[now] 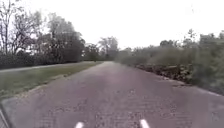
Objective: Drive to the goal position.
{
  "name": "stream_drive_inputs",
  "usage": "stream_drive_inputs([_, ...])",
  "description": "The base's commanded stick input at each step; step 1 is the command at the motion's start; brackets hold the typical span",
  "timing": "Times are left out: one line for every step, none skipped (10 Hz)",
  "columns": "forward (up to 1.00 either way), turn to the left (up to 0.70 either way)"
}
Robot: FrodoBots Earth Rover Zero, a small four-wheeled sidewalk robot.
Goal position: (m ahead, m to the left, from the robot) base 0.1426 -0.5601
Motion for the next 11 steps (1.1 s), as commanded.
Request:
stream_drive_inputs([0.70, 0.00])
stream_drive_inputs([0.70, 0.00])
stream_drive_inputs([0.70, 0.00])
stream_drive_inputs([0.70, 0.00])
stream_drive_inputs([0.70, 0.00])
stream_drive_inputs([0.70, 0.00])
stream_drive_inputs([0.70, 0.00])
stream_drive_inputs([0.70, 0.00])
stream_drive_inputs([0.70, 0.00])
stream_drive_inputs([0.70, 0.00])
stream_drive_inputs([0.70, 0.00])
